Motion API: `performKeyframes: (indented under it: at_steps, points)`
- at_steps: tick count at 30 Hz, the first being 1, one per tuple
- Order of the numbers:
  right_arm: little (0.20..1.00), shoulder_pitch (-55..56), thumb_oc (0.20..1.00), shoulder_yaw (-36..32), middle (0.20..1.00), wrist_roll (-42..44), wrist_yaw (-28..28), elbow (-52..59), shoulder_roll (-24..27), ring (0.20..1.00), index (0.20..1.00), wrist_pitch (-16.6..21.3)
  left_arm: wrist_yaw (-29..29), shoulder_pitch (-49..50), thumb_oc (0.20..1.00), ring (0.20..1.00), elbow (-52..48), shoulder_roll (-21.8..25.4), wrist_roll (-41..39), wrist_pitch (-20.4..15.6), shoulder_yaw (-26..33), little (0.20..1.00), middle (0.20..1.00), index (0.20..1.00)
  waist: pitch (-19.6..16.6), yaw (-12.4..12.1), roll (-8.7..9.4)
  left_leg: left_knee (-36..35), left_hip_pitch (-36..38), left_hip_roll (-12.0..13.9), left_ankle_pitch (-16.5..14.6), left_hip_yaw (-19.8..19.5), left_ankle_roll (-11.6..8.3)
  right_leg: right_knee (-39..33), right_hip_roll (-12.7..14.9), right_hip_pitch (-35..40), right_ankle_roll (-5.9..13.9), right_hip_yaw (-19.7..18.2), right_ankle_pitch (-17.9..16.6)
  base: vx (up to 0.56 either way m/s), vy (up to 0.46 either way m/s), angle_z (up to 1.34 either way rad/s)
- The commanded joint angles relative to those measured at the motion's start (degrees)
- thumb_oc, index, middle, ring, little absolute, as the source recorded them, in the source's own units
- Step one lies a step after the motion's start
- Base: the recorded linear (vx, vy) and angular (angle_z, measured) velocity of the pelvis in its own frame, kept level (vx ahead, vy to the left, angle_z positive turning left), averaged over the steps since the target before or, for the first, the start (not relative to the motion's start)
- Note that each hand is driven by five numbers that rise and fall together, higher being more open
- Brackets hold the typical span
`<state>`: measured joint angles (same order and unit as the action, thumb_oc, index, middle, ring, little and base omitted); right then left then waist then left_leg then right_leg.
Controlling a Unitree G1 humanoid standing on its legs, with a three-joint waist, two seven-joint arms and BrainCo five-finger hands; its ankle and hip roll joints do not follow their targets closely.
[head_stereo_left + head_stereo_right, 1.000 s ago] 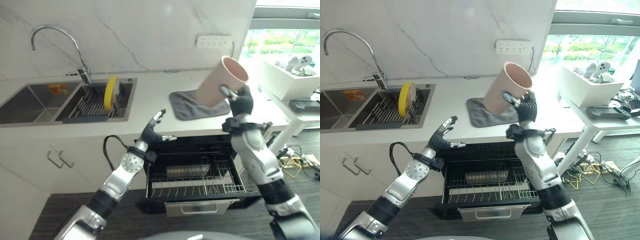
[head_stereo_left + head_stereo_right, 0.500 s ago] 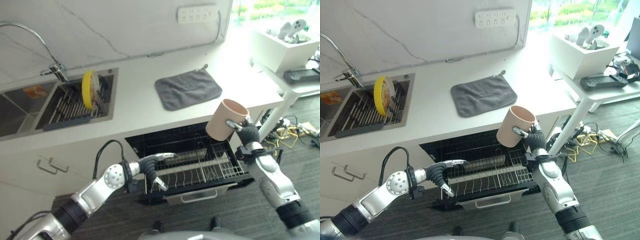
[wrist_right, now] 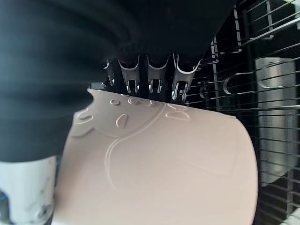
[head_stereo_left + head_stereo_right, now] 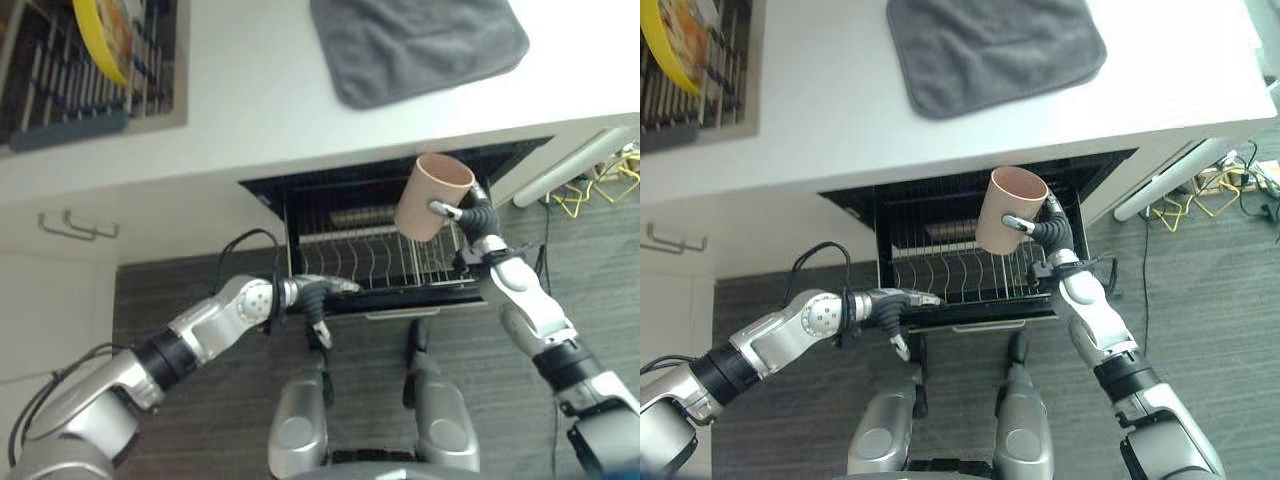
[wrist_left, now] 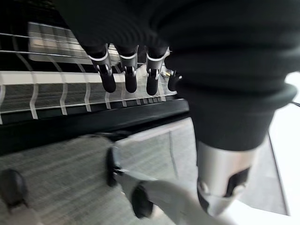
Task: Place the dishes in the dishwasher.
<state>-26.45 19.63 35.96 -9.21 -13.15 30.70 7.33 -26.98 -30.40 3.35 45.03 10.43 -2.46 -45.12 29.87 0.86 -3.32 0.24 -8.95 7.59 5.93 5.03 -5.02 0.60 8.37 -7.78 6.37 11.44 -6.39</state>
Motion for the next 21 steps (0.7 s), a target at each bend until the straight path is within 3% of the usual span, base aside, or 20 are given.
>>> performKeyframes:
  at_steps: [1,8,13,21]
  points:
    - [0.200,-2.7,0.200,-2.1,0.200,-1.1,-0.3,3.9,-1.2,0.200,0.200,4.8,1.1,1.4,1.000,1.000,-1.6,0.6,3.7,-3.1,0.9,1.000,1.000,1.000,-4.7,-0.7,1.82,5.2,-1.1,-0.4,-3.3,-2.5,1.57,8.8,2.8,-0.3,0.75,-2.2,5.9,-0.11,-0.016,0.03]
    - [0.200,-4.8,0.200,-3.1,0.200,-4.5,-1.7,0.2,0.0,0.200,0.200,3.6,4.1,-2.3,1.000,1.000,0.6,0.4,6.0,-2.8,0.4,1.000,1.000,1.000,-1.7,-0.1,1.81,8.5,-4.8,-1.2,-3.9,-1.4,2.40,12.5,1.6,-4.8,-0.44,-3.2,6.6,-0.11,0.008,-0.03]
    - [0.200,-9.1,0.200,-4.9,0.200,-6.6,-2.7,-6.8,2.4,0.200,0.200,4.5,3.8,-5.3,1.000,1.000,0.8,1.1,7.0,-2.6,1.3,1.000,1.000,1.000,-0.1,-0.9,1.85,9.2,-7.2,-1.3,-3.7,-0.9,2.68,13.9,0.9,-7.4,-0.92,-2.9,6.7,-0.11,-0.035,0.01]
    - [0.200,-16.2,0.200,-4.6,0.200,-9.1,-1.6,-14.9,6.1,0.200,0.200,-2.7,0.7,-8.1,1.000,1.000,1.1,3.2,6.1,-4.3,0.6,1.000,1.000,1.000,-0.3,-2.2,2.72,9.0,-7.1,-1.4,-3.7,-0.6,2.90,13.3,0.6,-7.0,-0.93,-1.8,6.2,-0.02,-0.025,0.02]
